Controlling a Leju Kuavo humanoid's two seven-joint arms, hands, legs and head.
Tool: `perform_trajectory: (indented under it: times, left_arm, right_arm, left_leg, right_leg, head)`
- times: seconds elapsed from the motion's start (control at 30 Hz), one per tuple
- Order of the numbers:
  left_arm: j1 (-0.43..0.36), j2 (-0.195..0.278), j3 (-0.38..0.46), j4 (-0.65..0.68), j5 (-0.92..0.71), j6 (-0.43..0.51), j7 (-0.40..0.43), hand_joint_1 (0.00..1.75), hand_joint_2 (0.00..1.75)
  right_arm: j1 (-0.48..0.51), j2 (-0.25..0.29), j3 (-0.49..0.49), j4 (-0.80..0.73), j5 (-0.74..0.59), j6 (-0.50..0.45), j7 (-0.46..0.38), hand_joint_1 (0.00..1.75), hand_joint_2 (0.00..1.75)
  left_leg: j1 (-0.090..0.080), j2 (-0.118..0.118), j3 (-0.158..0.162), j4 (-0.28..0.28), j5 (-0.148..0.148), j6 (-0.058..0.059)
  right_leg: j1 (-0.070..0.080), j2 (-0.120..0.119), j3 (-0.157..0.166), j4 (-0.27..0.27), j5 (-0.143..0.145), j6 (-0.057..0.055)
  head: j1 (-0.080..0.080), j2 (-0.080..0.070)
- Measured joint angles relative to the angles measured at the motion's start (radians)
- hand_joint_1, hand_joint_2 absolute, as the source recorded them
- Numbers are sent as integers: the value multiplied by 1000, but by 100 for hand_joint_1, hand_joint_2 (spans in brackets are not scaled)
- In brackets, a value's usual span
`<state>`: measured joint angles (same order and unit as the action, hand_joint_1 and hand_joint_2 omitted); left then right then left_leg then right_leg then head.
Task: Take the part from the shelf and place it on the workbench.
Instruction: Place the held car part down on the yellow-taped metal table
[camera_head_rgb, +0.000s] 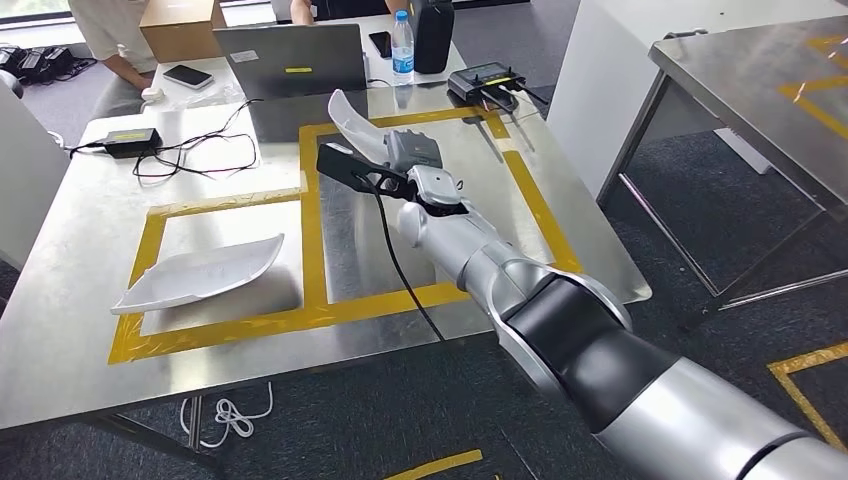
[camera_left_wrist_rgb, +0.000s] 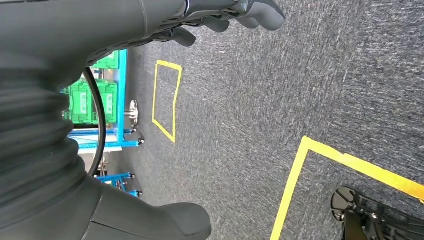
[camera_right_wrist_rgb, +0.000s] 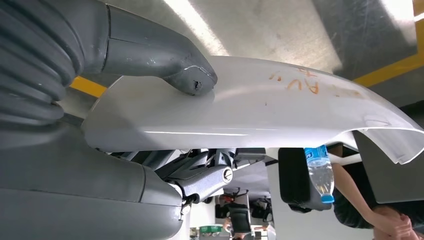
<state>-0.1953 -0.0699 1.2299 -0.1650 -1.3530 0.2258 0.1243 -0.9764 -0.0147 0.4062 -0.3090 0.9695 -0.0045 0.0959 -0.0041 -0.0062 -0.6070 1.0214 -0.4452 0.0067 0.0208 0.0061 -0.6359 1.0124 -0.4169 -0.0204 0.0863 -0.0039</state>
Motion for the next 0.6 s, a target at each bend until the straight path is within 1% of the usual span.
perform_trajectory:
  times: [0.17, 0.3, 0.43, 0.57, 0.6]
  left_arm:
    - [0, 0, -1, 0, -7, 0, 8, 0, 175]
    - [0, -1, -7, 0, -16, 0, 15, 0, 175]
    - [0, -1, -25, 0, -53, 0, 32, 0, 175]
    - [-1, -1, -40, 0, -48, 0, 37, 0, 0]
    - [-1, -1, -40, 0, -40, 0, 40, 0, 0]
  right_arm:
    - [2, -16, -8, 6, 13, 9, 44, 175, 175]
    - [13, -42, -12, 11, 22, 13, 72, 0, 0]
    - [26, -68, -25, 15, 24, 10, 65, 0, 0]
    - [39, -83, -34, 15, 24, -5, 51, 0, 0]
    - [43, -86, -36, 15, 25, -10, 44, 0, 0]
  left_leg:
    - [0, 1, 2, -3, 1, -4]
    - [1, 0, 2, -3, 1, -4]
    - [1, 0, 1, -3, 1, -3]
    - [0, 0, 2, -3, 0, -3]
    - [0, 0, 2, -3, 0, -3]
  right_leg:
    - [0, 0, 0, 0, -1, -3]
    - [-1, -1, 1, 0, -2, -3]
    - [-2, -1, 1, 0, -2, -3]
    - [-4, -1, 1, 0, -2, -3]
    - [-4, -1, 1, 0, -2, -3]
  head:
    - [0, 0]
    - [0, 0]
    - [0, 0]
    - [0, 0]
    - [0, 0]
